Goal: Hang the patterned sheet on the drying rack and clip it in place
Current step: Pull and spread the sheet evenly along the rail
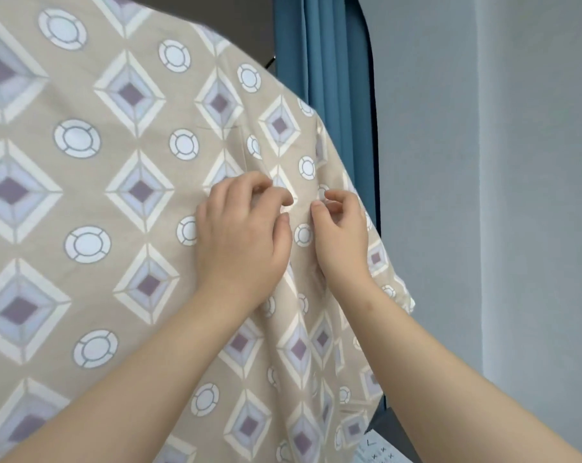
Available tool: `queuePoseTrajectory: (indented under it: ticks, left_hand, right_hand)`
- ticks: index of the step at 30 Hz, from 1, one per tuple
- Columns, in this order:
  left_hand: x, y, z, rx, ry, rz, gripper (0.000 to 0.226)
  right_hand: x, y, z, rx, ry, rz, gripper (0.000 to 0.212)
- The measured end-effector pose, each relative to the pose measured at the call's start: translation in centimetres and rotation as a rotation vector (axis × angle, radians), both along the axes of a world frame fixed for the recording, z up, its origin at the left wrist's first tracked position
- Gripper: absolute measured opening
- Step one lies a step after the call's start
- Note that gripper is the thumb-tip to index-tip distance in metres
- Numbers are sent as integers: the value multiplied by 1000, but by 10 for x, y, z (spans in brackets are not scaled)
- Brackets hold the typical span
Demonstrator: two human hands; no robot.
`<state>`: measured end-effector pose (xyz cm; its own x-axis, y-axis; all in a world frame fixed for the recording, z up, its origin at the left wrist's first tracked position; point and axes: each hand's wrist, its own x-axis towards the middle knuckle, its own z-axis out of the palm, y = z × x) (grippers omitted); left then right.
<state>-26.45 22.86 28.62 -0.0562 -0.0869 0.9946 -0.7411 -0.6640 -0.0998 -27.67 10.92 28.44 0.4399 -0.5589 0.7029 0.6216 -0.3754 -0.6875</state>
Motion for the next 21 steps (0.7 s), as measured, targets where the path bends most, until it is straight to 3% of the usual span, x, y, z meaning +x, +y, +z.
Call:
queuePoseTrajectory:
  ticks: [10,17,21]
  left_hand:
    - [15,3,60,13,-117,225,17]
    - [17,9,100,28,-44,339,29]
    - [16,14,119,57,-56,372,33]
  right_hand:
    - [9,-2,57,-140,-44,30,16]
    - [12,-6,80,-130,-73,5,53]
    - [12,-14,95,-60,-20,12,60]
